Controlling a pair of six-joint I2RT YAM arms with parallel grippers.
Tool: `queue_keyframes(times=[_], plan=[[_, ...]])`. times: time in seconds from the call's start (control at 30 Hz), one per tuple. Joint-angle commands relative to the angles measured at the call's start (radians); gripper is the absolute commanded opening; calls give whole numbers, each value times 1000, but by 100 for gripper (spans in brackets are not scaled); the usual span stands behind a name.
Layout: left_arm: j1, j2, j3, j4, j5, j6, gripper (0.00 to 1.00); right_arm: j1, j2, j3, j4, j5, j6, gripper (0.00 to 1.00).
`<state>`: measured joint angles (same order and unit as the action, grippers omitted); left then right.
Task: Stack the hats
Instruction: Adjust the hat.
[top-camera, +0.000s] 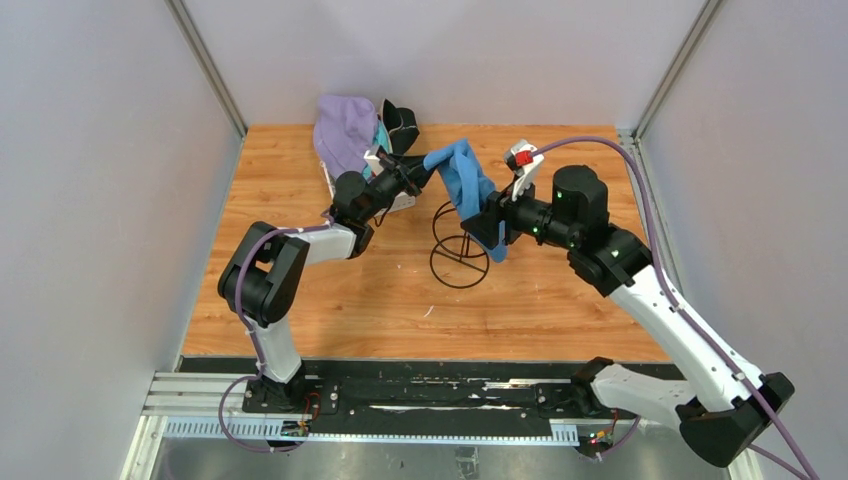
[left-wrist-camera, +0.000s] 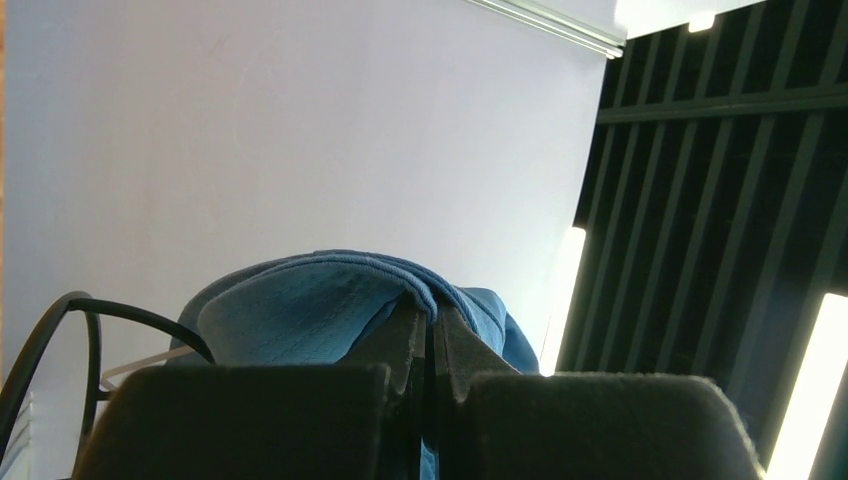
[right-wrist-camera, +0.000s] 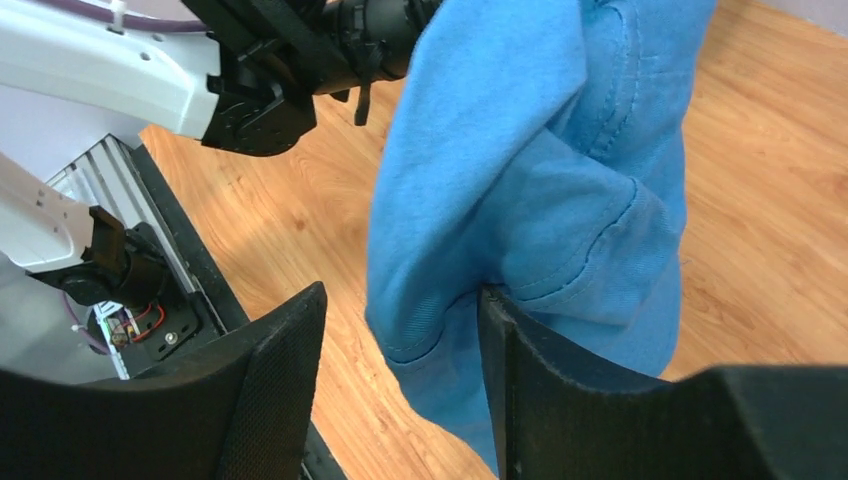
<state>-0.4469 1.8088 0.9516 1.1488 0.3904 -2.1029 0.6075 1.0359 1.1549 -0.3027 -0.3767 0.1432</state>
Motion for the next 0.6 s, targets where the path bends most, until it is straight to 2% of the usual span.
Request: queue_keyframes(times=[0.0,0.07,0.17,0.2,0.37,0.47,0.57], plan=[[7,-40,-2,2,-3,-118,0,17,32,45,25,66,-31,48],[7,-42,-1,6,-1,-122,0,17,44,48,23,85,-42,35],[6,-40,4,20,0,-127,0,17,35,57,20,110,-52,6],[7,-34,9,35,2,-129,0,16,27,64,21,119,-56,1],[20,55,94,219,51,-143,3,17,4,148,-22,159,-96,1],[22,151,192,380,76,-204,17,17,6,195,-47,172,-115,1],[23,195,263,406,122,-214,32,17,18,234,-62,204,-131,1]])
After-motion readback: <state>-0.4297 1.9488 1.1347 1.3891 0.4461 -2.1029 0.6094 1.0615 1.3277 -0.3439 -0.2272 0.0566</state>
